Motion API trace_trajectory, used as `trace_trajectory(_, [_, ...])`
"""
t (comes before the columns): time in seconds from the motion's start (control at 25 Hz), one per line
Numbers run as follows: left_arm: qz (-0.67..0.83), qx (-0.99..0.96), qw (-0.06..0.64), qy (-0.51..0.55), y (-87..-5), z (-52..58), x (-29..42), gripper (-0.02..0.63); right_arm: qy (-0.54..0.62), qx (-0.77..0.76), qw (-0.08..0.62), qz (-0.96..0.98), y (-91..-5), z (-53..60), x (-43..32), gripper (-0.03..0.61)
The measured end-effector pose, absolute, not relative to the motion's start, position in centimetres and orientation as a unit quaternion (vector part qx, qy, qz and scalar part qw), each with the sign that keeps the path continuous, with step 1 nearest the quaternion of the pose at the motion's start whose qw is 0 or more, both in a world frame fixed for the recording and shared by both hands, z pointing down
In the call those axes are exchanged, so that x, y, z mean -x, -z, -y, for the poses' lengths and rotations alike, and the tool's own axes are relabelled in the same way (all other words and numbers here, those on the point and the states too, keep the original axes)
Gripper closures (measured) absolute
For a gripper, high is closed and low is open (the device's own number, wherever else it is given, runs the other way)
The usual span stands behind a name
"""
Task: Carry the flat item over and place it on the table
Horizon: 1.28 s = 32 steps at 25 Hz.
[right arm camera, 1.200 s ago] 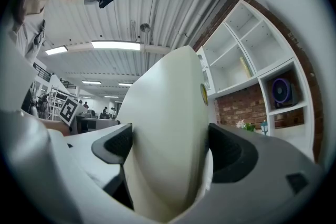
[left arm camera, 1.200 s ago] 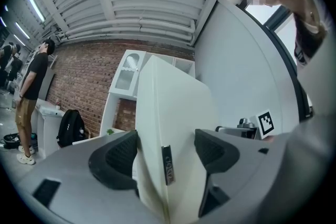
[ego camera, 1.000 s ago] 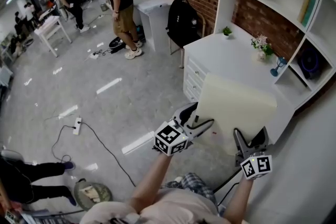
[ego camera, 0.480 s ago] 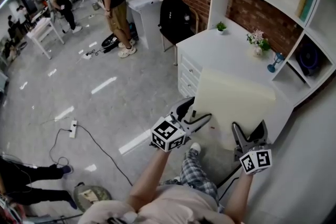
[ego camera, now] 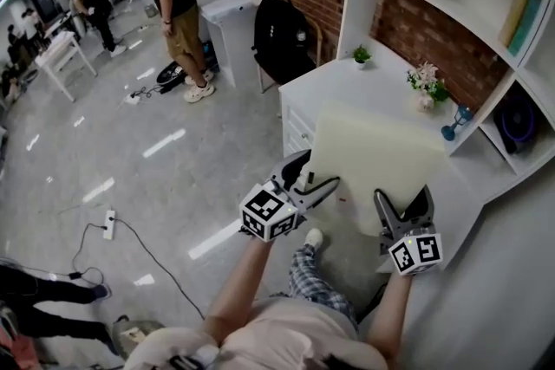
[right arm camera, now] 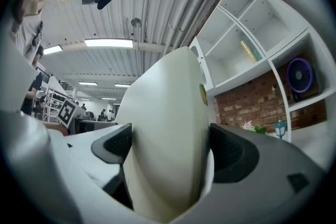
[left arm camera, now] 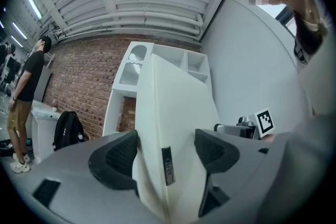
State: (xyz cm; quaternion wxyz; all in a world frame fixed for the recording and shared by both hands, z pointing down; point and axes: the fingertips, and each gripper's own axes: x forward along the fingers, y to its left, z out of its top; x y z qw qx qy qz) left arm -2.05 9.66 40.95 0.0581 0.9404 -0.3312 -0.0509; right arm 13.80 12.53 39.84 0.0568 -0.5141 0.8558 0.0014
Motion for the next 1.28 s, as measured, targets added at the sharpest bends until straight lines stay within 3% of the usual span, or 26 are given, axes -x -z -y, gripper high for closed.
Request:
trace_trajectory(0.6, [0.357,-0.931,0.058,0.045,-39.8,16.7,1.0,0.278,0.015,0.493,0.056,-0.868,-38.9,14.6,-15.0,0.115])
trace_trajectory(1.28, [0.338,-0.939,0.066,0.028,-40.2,28.3,0.4,0.278,0.031,0.511,0.049,-0.858,-39.4,25.5,-15.4,0.115])
